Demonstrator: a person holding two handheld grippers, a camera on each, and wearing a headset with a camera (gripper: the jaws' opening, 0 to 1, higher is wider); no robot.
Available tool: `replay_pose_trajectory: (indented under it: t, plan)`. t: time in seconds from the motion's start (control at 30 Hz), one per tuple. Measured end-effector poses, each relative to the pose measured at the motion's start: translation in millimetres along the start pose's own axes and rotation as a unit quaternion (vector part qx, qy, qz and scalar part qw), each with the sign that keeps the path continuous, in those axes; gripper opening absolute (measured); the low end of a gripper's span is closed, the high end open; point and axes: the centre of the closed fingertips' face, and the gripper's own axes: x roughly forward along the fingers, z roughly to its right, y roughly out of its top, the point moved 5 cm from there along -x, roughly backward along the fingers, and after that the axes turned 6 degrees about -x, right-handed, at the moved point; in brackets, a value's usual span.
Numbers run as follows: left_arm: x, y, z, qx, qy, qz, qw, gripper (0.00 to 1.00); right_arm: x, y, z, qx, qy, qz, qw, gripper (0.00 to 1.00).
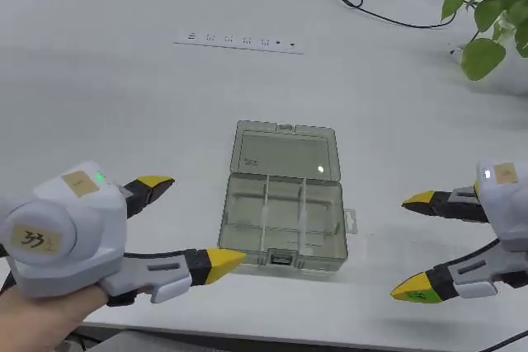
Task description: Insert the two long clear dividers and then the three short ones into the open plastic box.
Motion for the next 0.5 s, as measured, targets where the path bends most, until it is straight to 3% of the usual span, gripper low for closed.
replay_pose_trajectory:
  t: [0.13, 0.2, 0.5]
  plan:
    - [-1.8, -0.5, -2.3, -0.002, 0.004, 0.001, 1.0000, 0.82, 7.5, -6.1, 5.4, -0.020, 0.008, -0.032, 0.9992, 0.66]
    - [-2.5, -0.5, -2.9, -0.004, 0.006, 0.002, 1.0000, 0.82, 9.4, -16.2, 10.8, -0.027, 0.013, -0.049, 0.9983, 0.63]
    - [-1.9, -2.0, -2.5, -0.015, 0.013, 0.009, 0.9998, 0.81, 17.1, -22.9, 15.7, -0.058, 0.033, -0.095, 0.9932, 0.49]
